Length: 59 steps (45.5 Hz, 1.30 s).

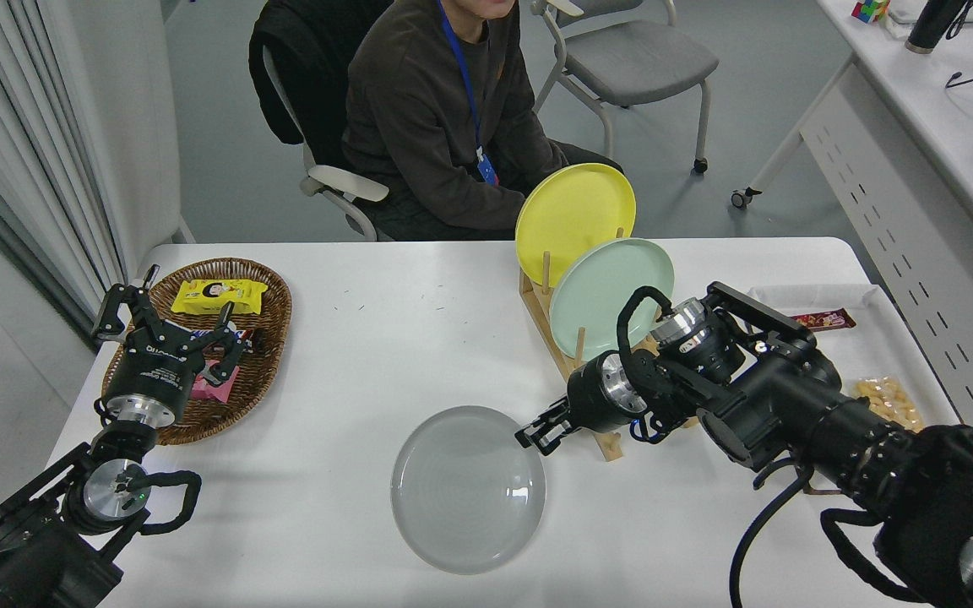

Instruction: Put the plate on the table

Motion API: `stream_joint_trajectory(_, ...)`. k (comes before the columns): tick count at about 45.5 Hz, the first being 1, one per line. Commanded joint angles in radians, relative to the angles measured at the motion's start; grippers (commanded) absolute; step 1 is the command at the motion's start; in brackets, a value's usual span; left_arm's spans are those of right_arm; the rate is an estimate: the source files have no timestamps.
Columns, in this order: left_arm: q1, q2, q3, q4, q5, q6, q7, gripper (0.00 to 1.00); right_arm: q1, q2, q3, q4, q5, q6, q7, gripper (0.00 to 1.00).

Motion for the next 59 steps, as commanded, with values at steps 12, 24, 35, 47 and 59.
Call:
stream_joint_trajectory(12,0.000,0.000,0.000,0.000,0.000,0.000,0.000,0.98,-0.007,0.004,0.005,-0.034,0.002,0.000,0.025,0.00)
stream_joint_trajectory(24,0.000,0.000,0.000,0.000,0.000,0.000,-0.002,0.98,-0.015,0.004,0.008,-0.048,0.004,0.000,0.026,0.00)
stream_joint_trajectory(35,0.000,0.000,0.000,0.000,0.000,0.000,-0.002,0.98,-0.015,0.004,0.016,-0.057,0.004,0.000,0.026,0.00)
stream_joint_trajectory(47,0.000,0.000,0.000,0.000,0.000,0.000,0.000,0.98,-0.014,0.004,0.016,-0.057,0.005,0.000,0.026,0.00)
stream_joint_trajectory(59,0.000,0.000,0.000,0.000,0.000,0.000,0.000,0.98,-0.014,0.004,0.035,-0.056,0.005,0.000,0.026,0.00)
